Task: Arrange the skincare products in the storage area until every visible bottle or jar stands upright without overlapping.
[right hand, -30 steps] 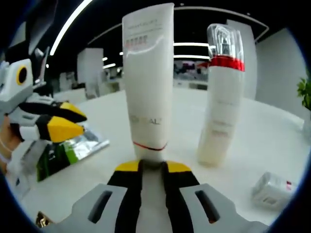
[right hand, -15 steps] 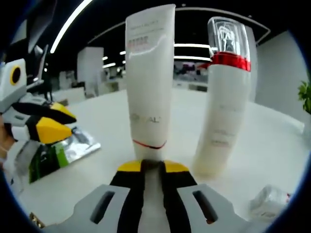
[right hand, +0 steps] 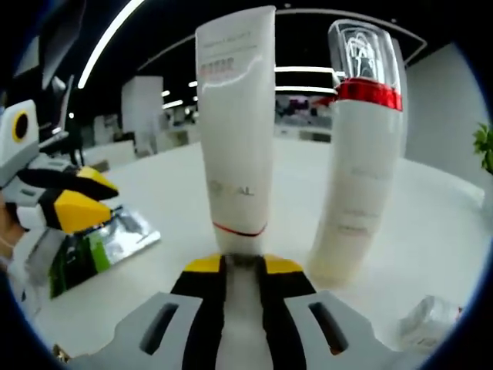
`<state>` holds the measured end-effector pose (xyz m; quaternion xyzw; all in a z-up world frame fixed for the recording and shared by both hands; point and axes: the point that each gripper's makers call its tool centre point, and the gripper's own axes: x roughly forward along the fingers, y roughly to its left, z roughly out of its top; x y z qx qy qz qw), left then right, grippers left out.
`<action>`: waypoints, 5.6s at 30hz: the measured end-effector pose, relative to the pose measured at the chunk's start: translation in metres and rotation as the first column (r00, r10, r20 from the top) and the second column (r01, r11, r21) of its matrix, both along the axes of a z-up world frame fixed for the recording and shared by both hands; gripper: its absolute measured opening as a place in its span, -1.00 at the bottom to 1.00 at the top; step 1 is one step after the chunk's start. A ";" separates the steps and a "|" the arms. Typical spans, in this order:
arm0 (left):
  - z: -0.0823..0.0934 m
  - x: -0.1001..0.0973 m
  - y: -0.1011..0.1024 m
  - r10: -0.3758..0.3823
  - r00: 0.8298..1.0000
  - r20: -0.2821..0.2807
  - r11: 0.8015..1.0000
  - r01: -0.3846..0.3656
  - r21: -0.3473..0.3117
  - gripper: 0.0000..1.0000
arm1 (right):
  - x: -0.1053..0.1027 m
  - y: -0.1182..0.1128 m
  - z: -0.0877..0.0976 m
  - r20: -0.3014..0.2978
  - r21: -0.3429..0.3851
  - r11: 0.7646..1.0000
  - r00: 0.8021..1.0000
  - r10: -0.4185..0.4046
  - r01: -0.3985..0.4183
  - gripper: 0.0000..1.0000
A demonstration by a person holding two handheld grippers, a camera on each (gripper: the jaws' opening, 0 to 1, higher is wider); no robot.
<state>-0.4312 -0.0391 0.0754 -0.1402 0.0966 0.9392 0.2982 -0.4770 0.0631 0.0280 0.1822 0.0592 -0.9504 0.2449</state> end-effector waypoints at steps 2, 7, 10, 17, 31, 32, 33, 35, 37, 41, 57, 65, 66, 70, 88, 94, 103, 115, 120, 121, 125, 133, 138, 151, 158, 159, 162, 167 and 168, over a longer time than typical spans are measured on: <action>0.002 0.000 0.000 -0.006 1.000 0.006 1.000 0.006 0.019 -0.69 | 0.006 0.001 0.002 0.005 0.020 1.000 1.000 0.018 -0.018 -0.67; 0.006 0.002 0.001 -0.026 0.999 0.033 0.994 0.023 0.110 -0.60 | 0.029 0.003 0.015 -0.002 0.005 0.995 0.995 0.105 -0.105 -0.43; 0.013 0.003 0.001 -0.037 0.998 0.040 0.982 0.029 0.188 -0.54 | 0.049 -0.006 0.020 0.008 -0.053 0.982 0.984 0.180 -0.179 -0.27; 0.038 -0.007 -0.021 -0.002 1.000 -0.031 0.945 0.012 0.326 -0.40 | 0.098 -0.052 0.038 0.017 -0.250 0.908 0.936 0.351 -0.336 -0.26; 0.107 -0.009 -0.115 0.186 0.973 -0.138 0.732 -0.043 0.680 -0.17 | 0.146 -0.158 0.053 -0.019 -0.143 0.832 0.842 0.539 -0.536 -0.10; 0.109 -0.010 -0.128 0.239 0.959 -0.150 0.730 -0.075 0.679 -0.17 | 0.148 -0.171 0.049 0.002 -0.120 0.825 0.831 0.556 -0.552 -0.11; 0.109 -0.011 -0.138 0.277 0.949 -0.149 0.725 -0.104 0.681 -0.17 | 0.147 -0.181 0.046 0.020 -0.100 0.821 0.824 0.566 -0.562 -0.11; 0.108 -0.014 -0.167 0.384 0.912 -0.147 0.695 -0.180 0.696 -0.11 | 0.146 -0.196 0.040 0.066 -0.072 0.813 0.811 0.582 -0.578 -0.10; 0.104 -0.015 -0.195 0.472 0.873 -0.122 0.629 -0.237 0.740 -0.05 | 0.139 -0.210 0.029 0.142 -0.044 0.824 0.813 0.564 -0.564 -0.09; 0.093 -0.015 -0.224 0.560 0.825 -0.072 0.526 -0.287 0.800 -0.06 | 0.127 -0.226 0.017 0.234 -0.006 0.840 0.816 0.528 -0.542 -0.12; 0.100 -0.014 -0.221 0.537 0.840 -0.077 0.494 -0.239 0.836 -0.08 | 0.124 -0.239 -0.003 0.401 0.203 0.820 0.810 0.429 -0.535 -0.60; 0.096 -0.017 -0.216 0.523 0.849 -0.073 0.509 -0.243 0.826 -0.09 | 0.126 -0.238 -0.008 0.439 0.276 0.794 0.806 0.396 -0.541 -0.61; 0.096 -0.017 -0.216 0.521 0.850 -0.072 0.509 -0.243 0.826 -0.09 | 0.126 -0.238 -0.007 0.436 0.281 0.792 0.807 0.398 -0.542 -0.61; 0.097 -0.016 -0.209 0.502 0.862 -0.074 0.505 -0.222 0.834 -0.09 | 0.128 -0.230 0.000 0.405 0.294 0.783 0.813 0.418 -0.549 -0.61; 0.106 -0.014 -0.163 0.327 0.937 -0.127 0.586 -0.096 0.805 -0.07 | 0.102 -0.174 0.085 0.087 0.031 0.903 0.901 0.424 -0.428 -0.62; 0.107 -0.012 -0.132 0.210 0.966 -0.151 0.627 -0.014 0.779 -0.07 | 0.085 -0.132 0.118 -0.074 -0.110 0.921 0.928 0.366 -0.373 -0.62; 0.096 -0.002 -0.063 -0.142 0.984 -0.110 0.512 0.168 0.843 0.01 | 0.073 -0.066 0.137 -0.217 -0.373 0.874 0.945 0.244 -0.311 -0.62; 0.060 0.034 0.018 -0.378 0.923 -0.069 0.684 0.329 0.651 0.60 | 0.069 -0.044 0.155 -0.248 -0.531 0.781 0.942 0.227 -0.328 -0.62; 0.057 0.053 0.044 -0.493 0.866 -0.085 0.670 0.440 0.598 0.60 | 0.080 -0.051 0.170 -0.300 -0.563 0.715 0.908 0.291 -0.415 -0.62; 0.055 0.060 0.049 -0.532 0.843 -0.080 0.653 0.469 0.595 0.60 | 0.082 -0.052 0.171 -0.304 -0.575 0.697 0.903 0.303 -0.428 -0.62; 0.050 0.077 0.063 -0.604 0.793 -0.078 0.628 0.535 0.565 0.49 | 0.089 -0.058 0.171 -0.310 -0.615 0.628 0.878 0.364 -0.477 -0.62; 0.060 0.102 0.069 -0.694 0.715 -0.086 0.515 0.576 0.635 0.01 | 0.100 -0.068 0.163 -0.302 -0.641 0.542 0.828 0.473 -0.544 -0.62; 0.057 0.108 0.073 -0.721 0.689 -0.070 0.501 0.589 0.634 -0.18 | 0.113 -0.074 0.162 -0.314 -0.626 0.507 0.787 0.531 -0.592 -0.62; 0.043 0.099 0.068 -0.679 0.734 0.013 0.592 0.538 0.600 -0.57 | 0.109 -0.068 0.155 -0.387 -0.464 0.594 0.753 0.532 -0.657 -0.52; 0.041 0.077 0.053 -0.607 0.795 -0.006 0.657 0.506 0.559 -0.57 | 0.103 -0.063 0.126 -0.286 -0.524 0.552 0.744 0.604 -0.649 -0.26; 0.039 0.076 0.053 -0.603 0.798 -0.001 0.666 0.504 0.550 -0.57 | 0.101 -0.063 0.121 -0.267 -0.528 0.552 0.743 0.614 -0.645 -0.25; 0.030 0.074 0.055 -0.598 0.801 0.014 0.700 0.514 0.496 -0.57 | 0.100 -0.064 0.112 -0.253 -0.535 0.547 0.740 0.623 -0.644 -0.27; 0.018 0.076 0.063 -0.596 0.802 0.034 0.736 0.529 0.423 -0.57 | 0.106 -0.070 0.103 -0.219 -0.521 0.542 0.717 0.662 -0.660 -0.46; 0.018 0.075 0.063 -0.600 0.799 0.039 0.734 0.531 0.424 -0.57 | 0.109 -0.071 0.100 -0.207 -0.506 0.544 0.707 0.677 -0.670 -0.52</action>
